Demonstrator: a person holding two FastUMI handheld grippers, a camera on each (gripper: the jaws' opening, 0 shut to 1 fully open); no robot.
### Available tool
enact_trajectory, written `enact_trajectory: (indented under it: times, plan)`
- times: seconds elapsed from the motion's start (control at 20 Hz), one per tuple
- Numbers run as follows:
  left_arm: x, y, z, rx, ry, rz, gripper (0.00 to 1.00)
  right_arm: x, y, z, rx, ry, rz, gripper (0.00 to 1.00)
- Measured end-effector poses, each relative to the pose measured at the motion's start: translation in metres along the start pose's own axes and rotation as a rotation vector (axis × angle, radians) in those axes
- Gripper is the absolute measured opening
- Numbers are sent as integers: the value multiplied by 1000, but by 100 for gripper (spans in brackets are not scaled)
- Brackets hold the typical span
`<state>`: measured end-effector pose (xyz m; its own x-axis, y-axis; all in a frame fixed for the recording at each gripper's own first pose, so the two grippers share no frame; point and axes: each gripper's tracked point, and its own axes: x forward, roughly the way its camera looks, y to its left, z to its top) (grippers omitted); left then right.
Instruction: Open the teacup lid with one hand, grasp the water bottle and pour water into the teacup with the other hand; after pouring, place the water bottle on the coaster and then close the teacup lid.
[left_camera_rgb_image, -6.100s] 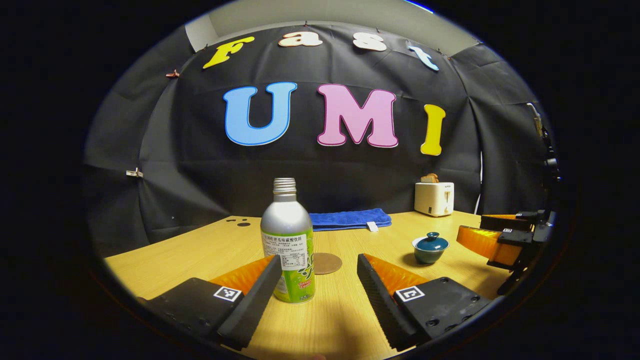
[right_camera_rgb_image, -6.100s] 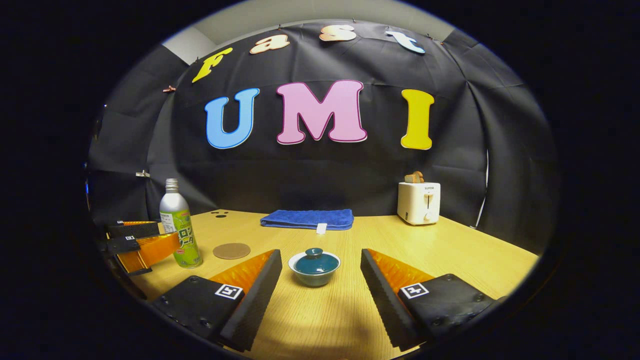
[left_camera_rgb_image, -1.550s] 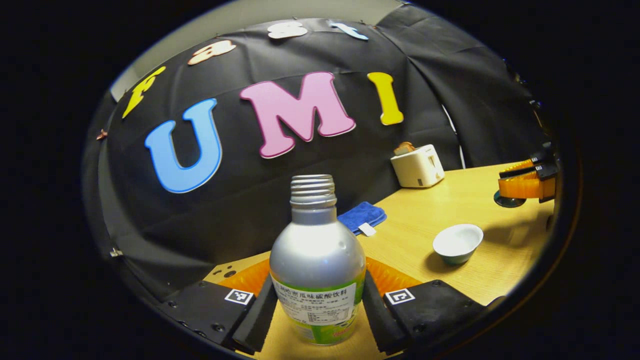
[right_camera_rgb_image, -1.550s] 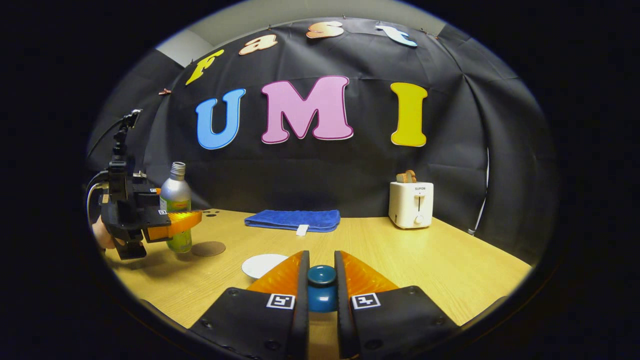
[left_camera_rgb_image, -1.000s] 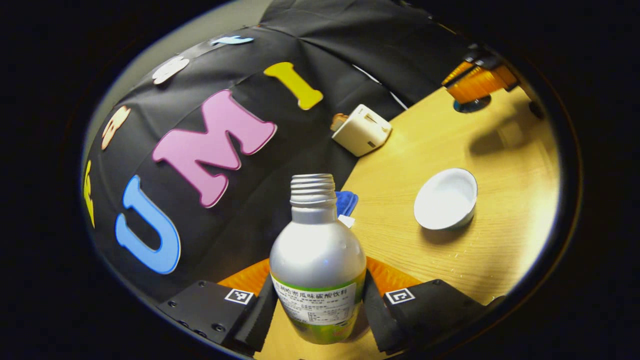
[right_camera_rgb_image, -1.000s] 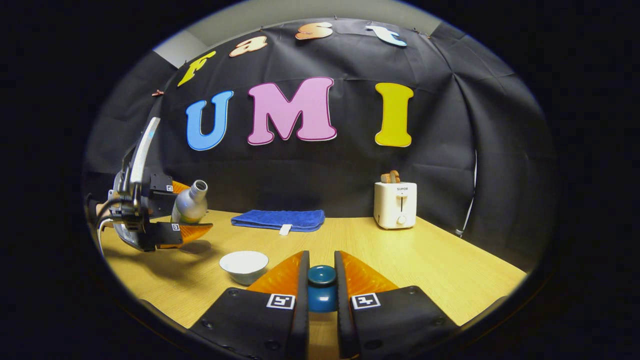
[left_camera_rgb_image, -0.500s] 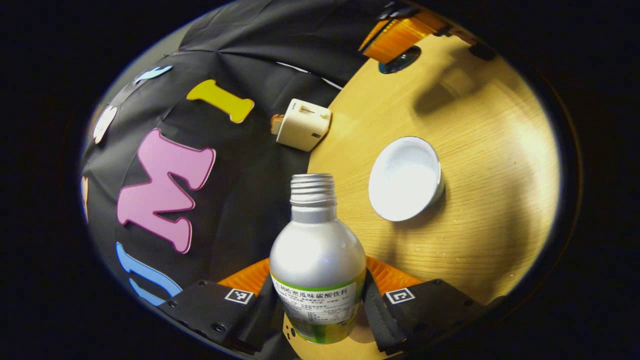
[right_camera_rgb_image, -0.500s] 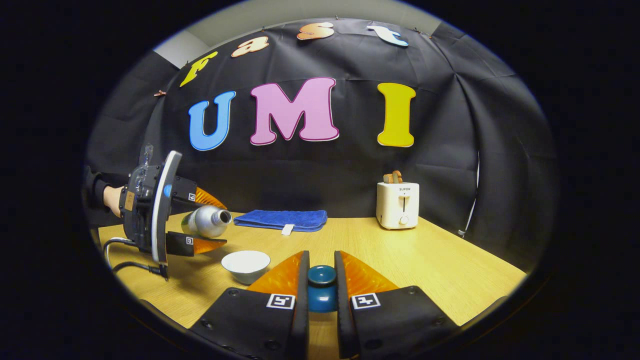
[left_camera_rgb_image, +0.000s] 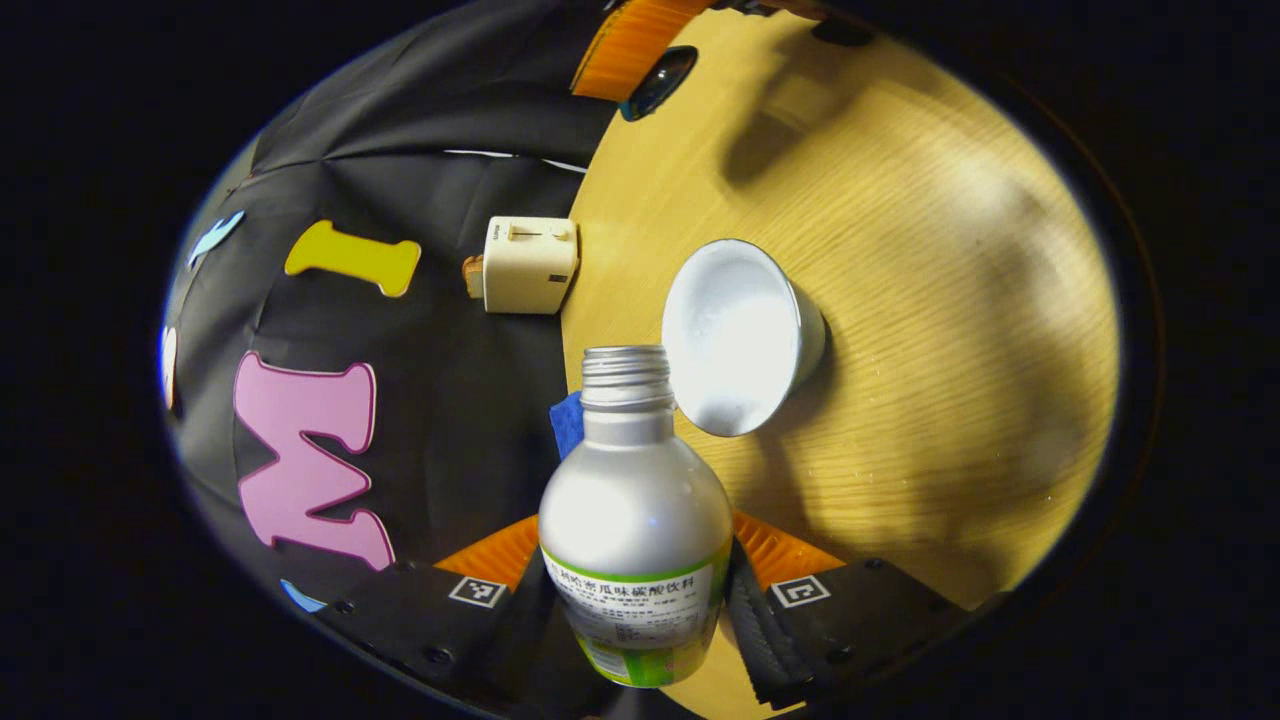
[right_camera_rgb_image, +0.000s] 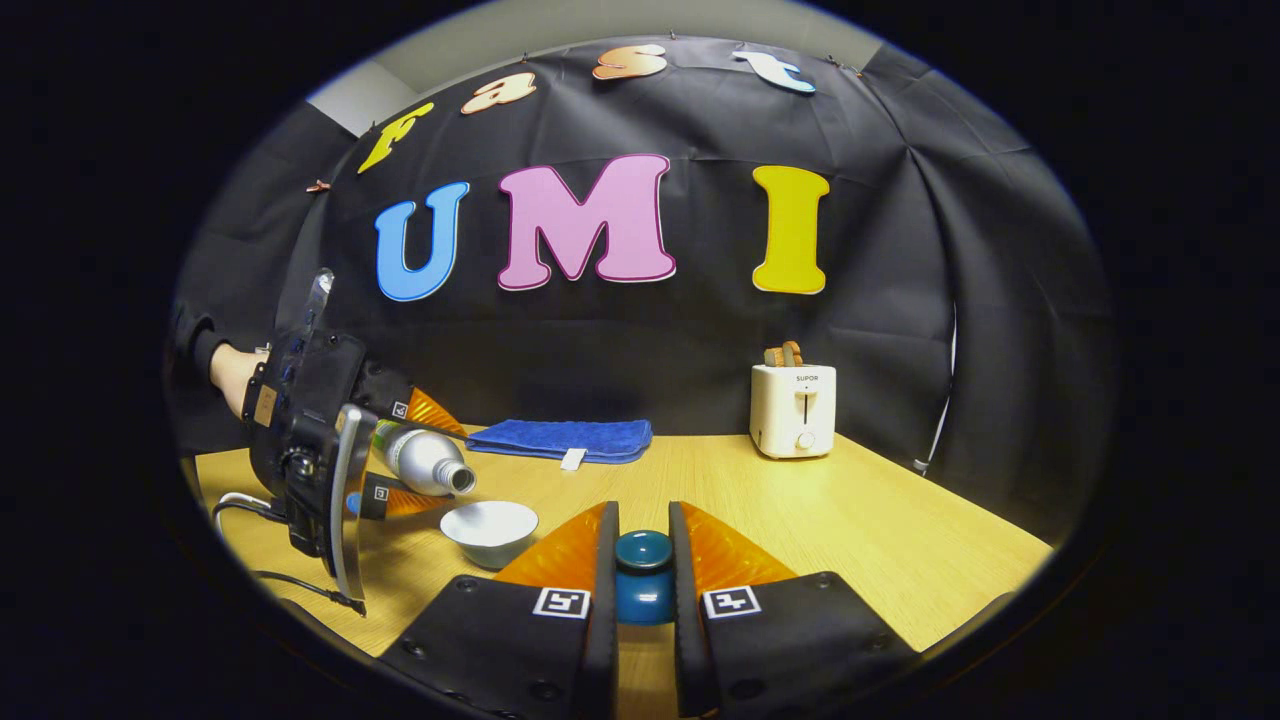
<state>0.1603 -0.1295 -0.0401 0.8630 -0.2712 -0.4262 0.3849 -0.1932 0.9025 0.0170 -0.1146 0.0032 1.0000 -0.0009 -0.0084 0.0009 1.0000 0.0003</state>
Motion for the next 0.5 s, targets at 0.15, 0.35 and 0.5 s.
enact_trajectory:
  times: [0.15,0.35,0.5]
  plan:
    - [-2,3,-5,71,25,-9,81,1,0,0,0,0,1,27]
    - [-3,4,-6,134,49,-30,81,0,0,0,0,1,3,27]
    - [-6,7,-5,191,64,-43,81,0,0,1,0,2,5,27]
